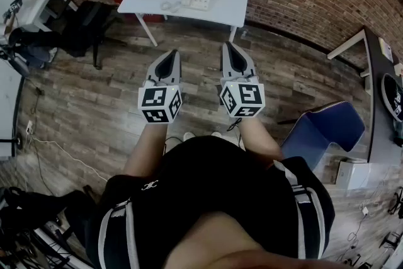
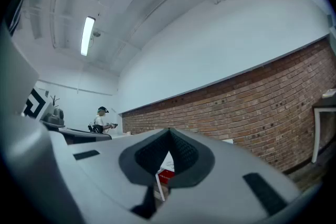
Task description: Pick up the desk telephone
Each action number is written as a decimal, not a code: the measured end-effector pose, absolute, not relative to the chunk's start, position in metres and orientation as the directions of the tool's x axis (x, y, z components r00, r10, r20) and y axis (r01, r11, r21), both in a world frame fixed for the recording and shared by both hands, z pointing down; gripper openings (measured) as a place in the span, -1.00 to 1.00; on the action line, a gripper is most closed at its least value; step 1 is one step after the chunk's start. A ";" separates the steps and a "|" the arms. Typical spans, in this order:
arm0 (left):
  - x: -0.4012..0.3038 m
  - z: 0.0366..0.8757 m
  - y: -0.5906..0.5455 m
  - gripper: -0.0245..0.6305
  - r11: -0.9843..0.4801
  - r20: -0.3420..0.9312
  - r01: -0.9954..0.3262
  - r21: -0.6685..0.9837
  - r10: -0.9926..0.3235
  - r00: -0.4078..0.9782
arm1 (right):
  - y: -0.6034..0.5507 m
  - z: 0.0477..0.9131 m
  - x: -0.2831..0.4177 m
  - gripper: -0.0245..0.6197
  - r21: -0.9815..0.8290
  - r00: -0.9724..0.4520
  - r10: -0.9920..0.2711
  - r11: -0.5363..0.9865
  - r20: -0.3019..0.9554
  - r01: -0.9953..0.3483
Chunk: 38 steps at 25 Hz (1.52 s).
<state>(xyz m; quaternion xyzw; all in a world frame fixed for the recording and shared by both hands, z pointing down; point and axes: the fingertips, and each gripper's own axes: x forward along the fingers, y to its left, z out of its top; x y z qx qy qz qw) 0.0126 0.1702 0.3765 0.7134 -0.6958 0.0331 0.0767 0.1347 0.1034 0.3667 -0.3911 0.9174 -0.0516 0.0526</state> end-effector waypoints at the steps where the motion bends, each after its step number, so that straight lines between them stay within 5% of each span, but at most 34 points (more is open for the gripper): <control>1: 0.012 0.377 0.172 -0.92 -0.015 0.153 -0.998 0.068 -0.988 0.025 | 0.105 0.368 0.134 -0.93 -0.136 -0.691 -0.721 0.691 -0.053 -0.710; 38: -0.058 0.368 0.191 -0.92 -0.099 0.080 -0.992 0.080 -0.991 0.106 | 0.136 0.351 0.058 -0.93 -0.179 -0.664 -0.741 0.670 -0.098 -0.721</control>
